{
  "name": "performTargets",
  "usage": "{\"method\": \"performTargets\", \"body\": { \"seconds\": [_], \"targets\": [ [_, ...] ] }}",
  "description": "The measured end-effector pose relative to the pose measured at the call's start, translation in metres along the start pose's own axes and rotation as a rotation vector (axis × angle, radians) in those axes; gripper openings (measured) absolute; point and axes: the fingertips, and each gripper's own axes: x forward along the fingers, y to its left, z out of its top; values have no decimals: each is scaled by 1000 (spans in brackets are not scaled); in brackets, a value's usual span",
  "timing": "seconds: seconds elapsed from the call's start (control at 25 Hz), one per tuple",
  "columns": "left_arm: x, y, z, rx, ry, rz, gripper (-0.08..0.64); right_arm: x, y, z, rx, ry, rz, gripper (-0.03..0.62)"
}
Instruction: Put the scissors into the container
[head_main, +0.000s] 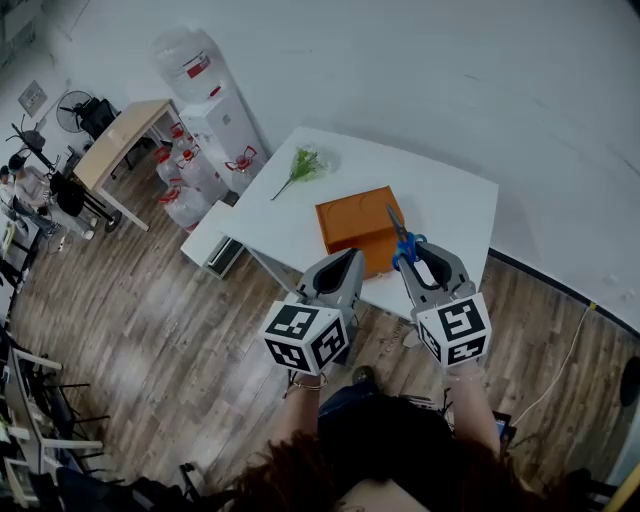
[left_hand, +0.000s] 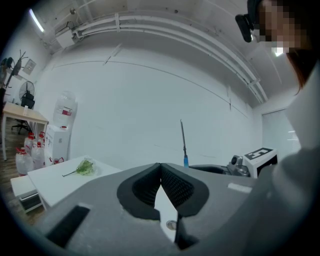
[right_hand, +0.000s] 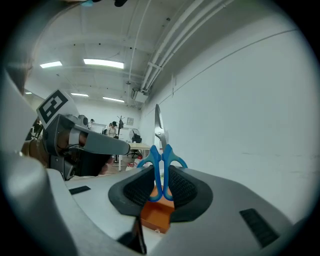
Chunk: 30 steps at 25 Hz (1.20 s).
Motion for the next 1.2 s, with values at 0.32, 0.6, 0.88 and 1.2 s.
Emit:
{"method": "performTargets", "body": {
  "seconds": [0.32, 0.6, 0.88, 1.2],
  "targets": [
    [23, 31, 19, 19, -8, -40, 15, 37, -4, -5, -65, 49, -12, 80],
    [42, 44, 20, 9, -12, -34, 15, 54, -13, -30, -115, 123, 17, 80],
    [62, 50, 29, 14, -19, -2, 15, 71, -30, -53, -188, 187, 77, 80],
    [87, 62, 30, 6, -13, 50, 15, 94, -48, -80, -283, 249, 157, 80]
  ]
}}
